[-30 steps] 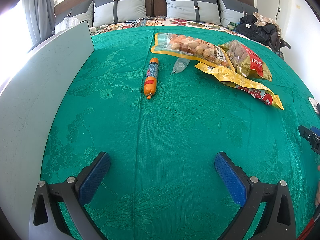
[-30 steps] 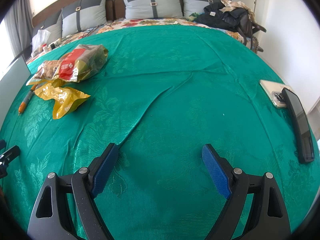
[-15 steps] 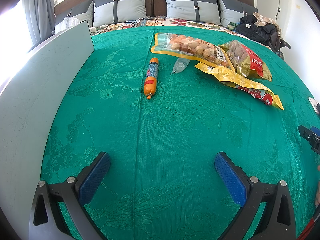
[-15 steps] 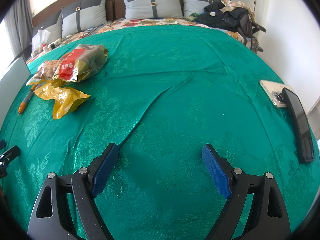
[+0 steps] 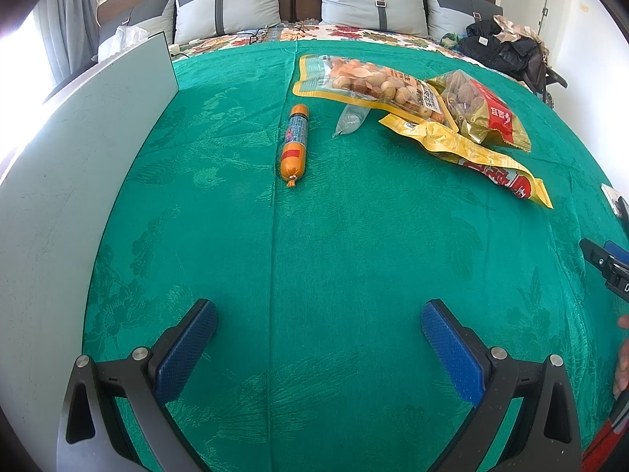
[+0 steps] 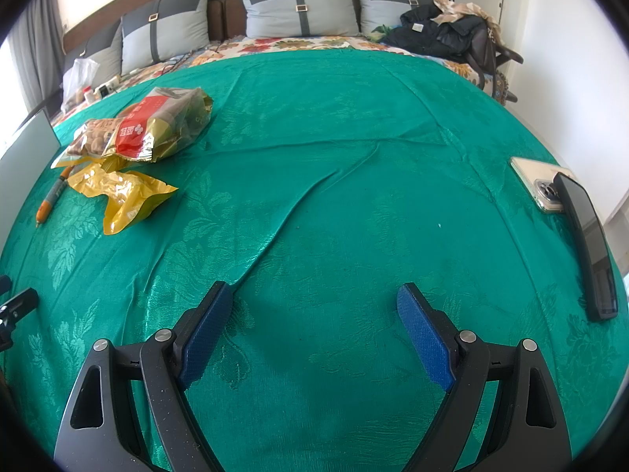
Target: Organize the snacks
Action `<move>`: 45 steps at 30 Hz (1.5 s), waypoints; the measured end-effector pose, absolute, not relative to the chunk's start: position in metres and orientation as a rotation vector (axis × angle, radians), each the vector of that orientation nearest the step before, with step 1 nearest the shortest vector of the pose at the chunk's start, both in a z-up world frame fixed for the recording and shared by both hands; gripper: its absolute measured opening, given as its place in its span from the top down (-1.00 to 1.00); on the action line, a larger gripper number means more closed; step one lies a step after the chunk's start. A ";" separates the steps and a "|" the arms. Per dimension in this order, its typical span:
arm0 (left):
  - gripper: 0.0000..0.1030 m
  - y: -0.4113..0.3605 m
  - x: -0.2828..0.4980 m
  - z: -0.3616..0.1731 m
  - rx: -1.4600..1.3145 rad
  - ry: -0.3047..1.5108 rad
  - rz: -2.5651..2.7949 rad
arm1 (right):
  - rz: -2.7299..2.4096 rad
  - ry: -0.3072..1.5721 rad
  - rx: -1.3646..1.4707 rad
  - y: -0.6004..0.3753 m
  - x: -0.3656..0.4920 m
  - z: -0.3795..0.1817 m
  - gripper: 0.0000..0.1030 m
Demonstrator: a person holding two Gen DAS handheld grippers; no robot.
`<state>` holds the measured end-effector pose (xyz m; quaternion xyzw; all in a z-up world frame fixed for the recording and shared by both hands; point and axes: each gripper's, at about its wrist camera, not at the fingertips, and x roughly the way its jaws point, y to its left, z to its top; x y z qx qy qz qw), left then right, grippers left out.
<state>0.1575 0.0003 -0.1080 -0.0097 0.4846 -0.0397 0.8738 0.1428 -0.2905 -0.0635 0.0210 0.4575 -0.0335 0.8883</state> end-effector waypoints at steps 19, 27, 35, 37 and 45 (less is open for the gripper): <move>0.69 0.006 0.287 -0.097 0.043 1.089 -0.068 | -0.070 0.950 0.044 -0.290 0.143 -0.064 -0.72; 0.69 0.009 0.184 -0.095 0.003 1.114 -0.148 | -0.071 0.950 0.044 -0.290 0.143 -0.064 -0.72; -0.56 0.005 0.171 -0.103 0.076 1.008 -0.086 | -0.070 0.950 0.044 -0.290 0.144 -0.064 -0.72; -0.73 0.012 0.181 -0.109 0.037 0.997 -0.069 | -0.070 0.950 0.044 -0.290 0.144 -0.064 -0.72; -1.00 0.024 0.185 -0.118 -0.001 0.960 -0.025 | -0.070 0.950 0.044 -0.290 0.144 -0.064 -0.73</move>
